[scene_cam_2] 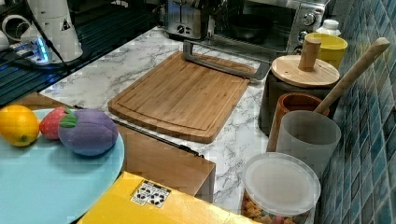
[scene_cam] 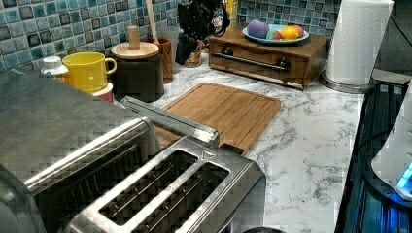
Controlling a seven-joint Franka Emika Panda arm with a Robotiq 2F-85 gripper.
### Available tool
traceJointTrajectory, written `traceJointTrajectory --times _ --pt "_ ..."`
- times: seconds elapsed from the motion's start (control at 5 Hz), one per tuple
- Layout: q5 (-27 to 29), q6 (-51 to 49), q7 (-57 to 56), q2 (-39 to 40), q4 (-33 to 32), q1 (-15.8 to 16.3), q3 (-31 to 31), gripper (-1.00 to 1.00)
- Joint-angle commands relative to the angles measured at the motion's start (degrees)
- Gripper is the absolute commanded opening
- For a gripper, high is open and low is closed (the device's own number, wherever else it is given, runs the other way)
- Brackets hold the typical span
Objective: Close the oven.
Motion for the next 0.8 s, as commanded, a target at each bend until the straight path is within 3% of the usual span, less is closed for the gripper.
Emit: traceJointTrajectory --times 0.2,0.4,0.8 --pt "11.99 -1.78 -14.51 5.14 0.29 4.82 -2.96 -1.00" --pt "14.68 -1.99 -18.05 9.70 2.12 1.34 0.17 -1.00" --pt "20.45 -0.52 -23.89 10.73 1.24 0.40 -0.17 -1.00"
